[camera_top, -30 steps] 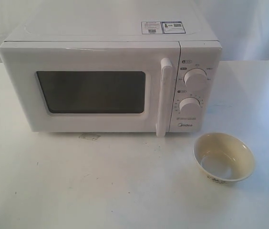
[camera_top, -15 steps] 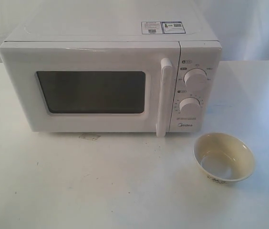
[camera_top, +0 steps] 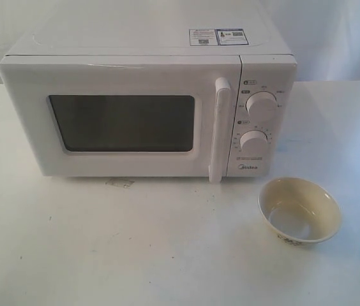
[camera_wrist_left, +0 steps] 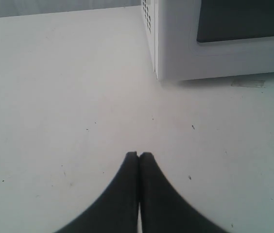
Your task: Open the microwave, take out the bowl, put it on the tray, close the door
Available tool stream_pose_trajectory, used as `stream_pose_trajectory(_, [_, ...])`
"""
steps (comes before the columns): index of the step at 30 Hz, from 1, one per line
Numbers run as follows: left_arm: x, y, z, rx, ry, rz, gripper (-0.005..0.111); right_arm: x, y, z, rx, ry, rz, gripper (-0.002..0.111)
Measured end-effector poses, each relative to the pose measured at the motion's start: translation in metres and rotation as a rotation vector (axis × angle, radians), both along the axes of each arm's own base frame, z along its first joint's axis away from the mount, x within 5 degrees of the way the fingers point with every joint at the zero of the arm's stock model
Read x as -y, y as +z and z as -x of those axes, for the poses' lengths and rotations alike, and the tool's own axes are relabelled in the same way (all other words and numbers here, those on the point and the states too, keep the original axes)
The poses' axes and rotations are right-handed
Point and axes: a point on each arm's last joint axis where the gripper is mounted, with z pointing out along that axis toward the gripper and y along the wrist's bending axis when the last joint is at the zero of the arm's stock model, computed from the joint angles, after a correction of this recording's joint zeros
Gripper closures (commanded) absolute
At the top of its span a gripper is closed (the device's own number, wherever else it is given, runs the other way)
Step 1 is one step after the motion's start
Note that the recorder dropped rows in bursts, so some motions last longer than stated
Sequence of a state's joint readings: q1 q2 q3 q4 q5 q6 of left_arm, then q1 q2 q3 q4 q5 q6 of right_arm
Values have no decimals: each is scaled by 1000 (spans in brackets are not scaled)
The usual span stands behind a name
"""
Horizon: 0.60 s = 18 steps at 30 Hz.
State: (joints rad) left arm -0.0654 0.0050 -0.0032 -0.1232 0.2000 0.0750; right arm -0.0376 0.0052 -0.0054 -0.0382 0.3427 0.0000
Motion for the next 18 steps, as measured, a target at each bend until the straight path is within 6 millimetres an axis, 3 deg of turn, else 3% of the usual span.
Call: stream_pose_trajectory(18, [1, -4, 2, -47, -9, -4, 107, 0, 0, 0, 0, 0, 0, 108])
